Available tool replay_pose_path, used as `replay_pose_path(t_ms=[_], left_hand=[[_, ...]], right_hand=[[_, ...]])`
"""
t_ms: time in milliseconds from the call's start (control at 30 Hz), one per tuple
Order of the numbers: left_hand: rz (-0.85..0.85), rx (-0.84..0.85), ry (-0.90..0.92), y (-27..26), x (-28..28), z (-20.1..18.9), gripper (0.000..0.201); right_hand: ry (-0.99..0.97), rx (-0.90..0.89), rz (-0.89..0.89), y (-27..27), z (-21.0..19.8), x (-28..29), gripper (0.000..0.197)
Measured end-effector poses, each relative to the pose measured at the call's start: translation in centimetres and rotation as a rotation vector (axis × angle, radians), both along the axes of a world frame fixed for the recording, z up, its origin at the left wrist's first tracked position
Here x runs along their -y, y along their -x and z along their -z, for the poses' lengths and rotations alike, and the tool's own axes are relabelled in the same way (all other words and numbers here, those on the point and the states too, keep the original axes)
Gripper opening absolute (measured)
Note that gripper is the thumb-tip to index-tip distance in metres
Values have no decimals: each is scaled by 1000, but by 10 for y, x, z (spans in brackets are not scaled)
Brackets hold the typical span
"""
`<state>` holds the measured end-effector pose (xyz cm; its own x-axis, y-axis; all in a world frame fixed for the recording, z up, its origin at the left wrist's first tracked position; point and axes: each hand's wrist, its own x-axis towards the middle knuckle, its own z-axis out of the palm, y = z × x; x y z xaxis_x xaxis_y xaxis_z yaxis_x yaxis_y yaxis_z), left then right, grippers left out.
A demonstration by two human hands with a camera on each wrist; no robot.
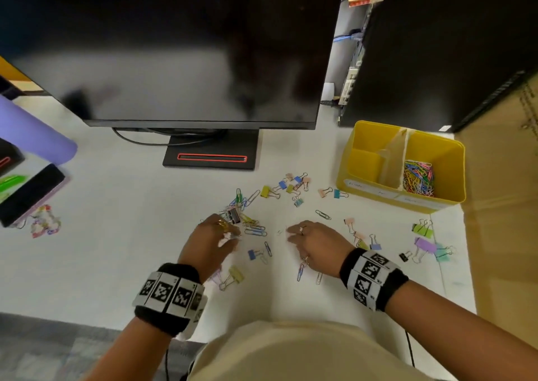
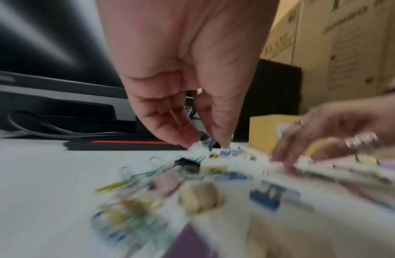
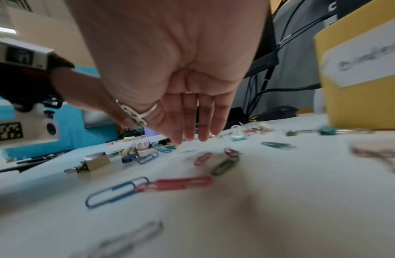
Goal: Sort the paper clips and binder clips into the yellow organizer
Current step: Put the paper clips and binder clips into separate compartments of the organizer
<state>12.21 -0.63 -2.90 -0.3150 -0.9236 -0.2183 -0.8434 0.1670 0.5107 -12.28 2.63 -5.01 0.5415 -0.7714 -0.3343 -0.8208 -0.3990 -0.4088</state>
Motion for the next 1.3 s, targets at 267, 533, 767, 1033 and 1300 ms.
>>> replay_pose_path(t_ms=[267, 533, 767, 1033, 1300], left_hand=[[-66, 143, -61, -24, -39, 21, 17], [-81, 182, -33, -13, -43, 12, 27], [402, 418, 17, 14, -53, 21, 55], [243, 475, 16, -16, -51, 21, 48], [259, 493, 12, 13, -9, 13, 64]], right_hand=[[-43, -23, -86, -55, 12, 6, 49], [69, 29, 107, -15, 2, -2, 37], [-83, -43, -74, -73, 8, 38, 64], [-59, -127, -53, -30, 3, 13, 26], [-24, -29, 11, -91, -8, 84, 65]])
